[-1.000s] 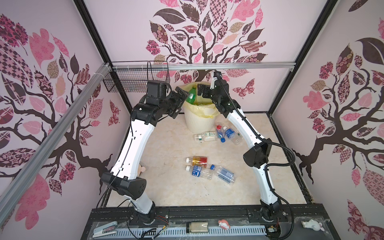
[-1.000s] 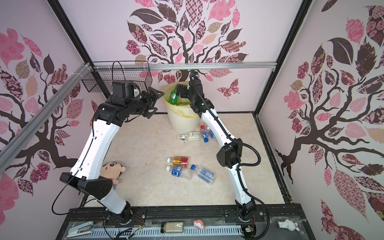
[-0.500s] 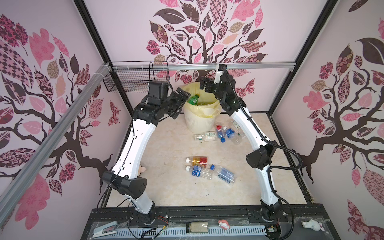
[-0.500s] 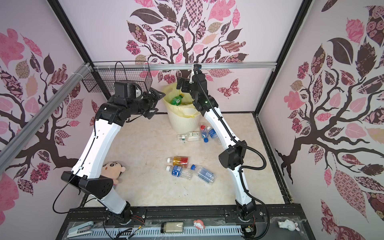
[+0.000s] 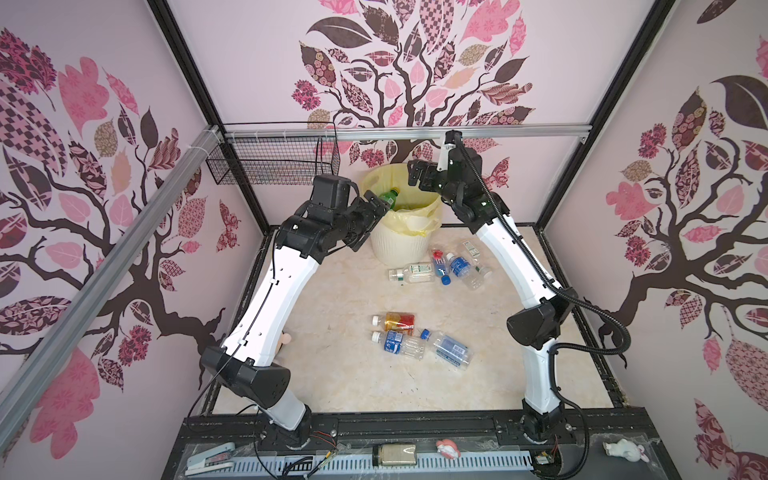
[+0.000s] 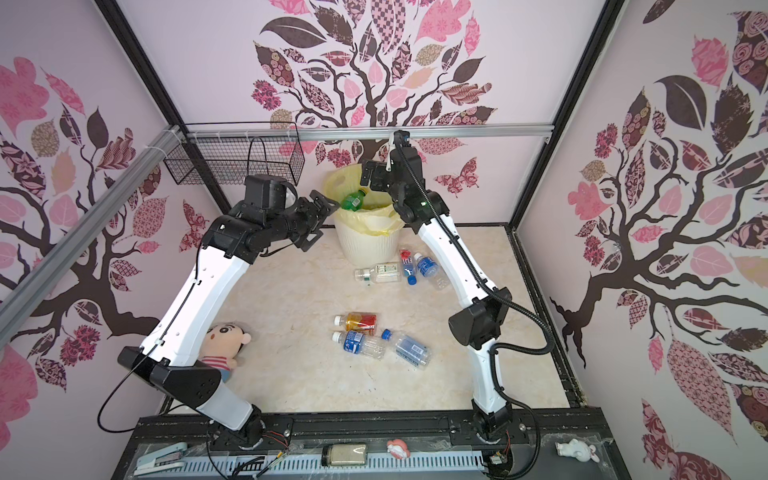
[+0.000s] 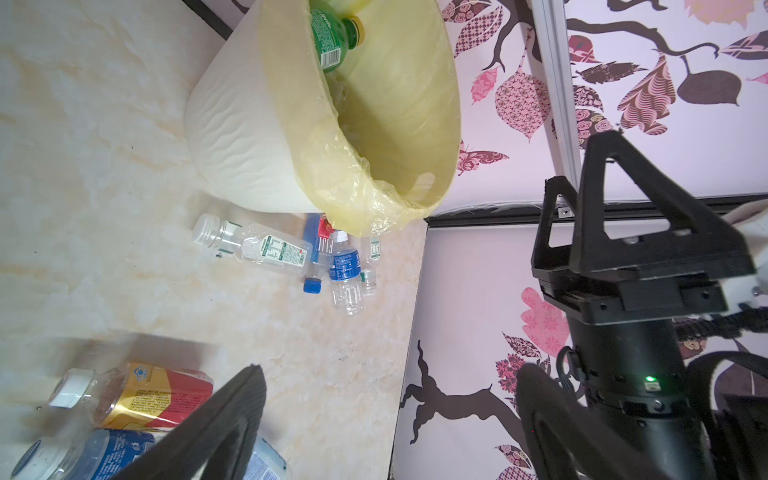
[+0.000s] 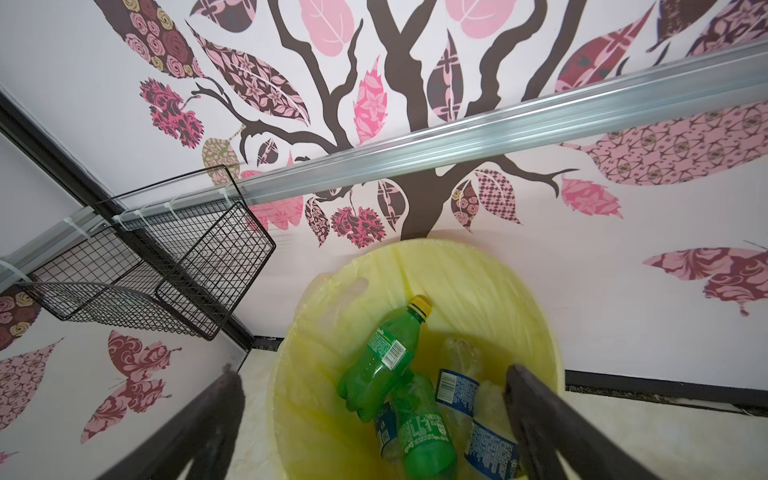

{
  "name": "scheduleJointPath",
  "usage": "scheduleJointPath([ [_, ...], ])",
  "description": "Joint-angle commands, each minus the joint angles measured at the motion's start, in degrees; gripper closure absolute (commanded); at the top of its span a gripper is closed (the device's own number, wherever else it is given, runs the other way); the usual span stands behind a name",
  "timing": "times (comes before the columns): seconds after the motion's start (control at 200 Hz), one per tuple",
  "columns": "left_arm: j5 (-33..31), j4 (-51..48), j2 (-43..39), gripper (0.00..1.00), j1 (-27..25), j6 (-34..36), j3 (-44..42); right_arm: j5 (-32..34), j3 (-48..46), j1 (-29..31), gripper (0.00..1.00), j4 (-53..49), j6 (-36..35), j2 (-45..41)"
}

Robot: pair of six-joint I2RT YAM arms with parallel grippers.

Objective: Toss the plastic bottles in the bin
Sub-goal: 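Open both grippers over the bin to drop the green bottles, then lower both empty grippers toward the clear bottles in front of the bin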

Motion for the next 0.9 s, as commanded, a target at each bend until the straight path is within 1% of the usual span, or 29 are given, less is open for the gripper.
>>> scheduleJointPath([
  [0.0,-2.3,3.0,-2.6,0.03,-0.5,1.0,-3.7,1.1,-1.8,-0.1,0.00,-4.3,-0.7,-5.9],
  [0.215,-3.1,5.7,-4.7,0.03,-2.1,1.1,-10.2,2.5,-11.8,-0.1,0.00,-6.8,-1.0,-12.8],
  [0.295,-2.1,6.5,-4.8,0.03,-2.4,0.5,-12.2,3.2,-14.9,-0.1,0.00,-8.4,-1.0,-15.0],
  [0.47,-0.5,7.3,-4.5,0.03,-2.9,0.4,-16.4,2.4,-28.1,-0.1,0.00,-8.9,-1.3,-21.4],
  [0.66,0.5,8.5,-4.8,0.03,-3.1,-0.4,-21.3,-1.2,-42.3,0.0,0.00,-8.7,-2.3,-28.6],
  [0.805,2.8,9.0,-4.9,0.03,-3.0,-1.7,-24.0,-3.0,-52.7,0.2,0.00,-9.4,-3.0,-33.7],
  [0.895,4.0,10.2,-5.7,0.03,-3.1,-1.7,-26.8,-3.2,-61.1,0.8,0.00,-7.9,-3.3,-37.5],
])
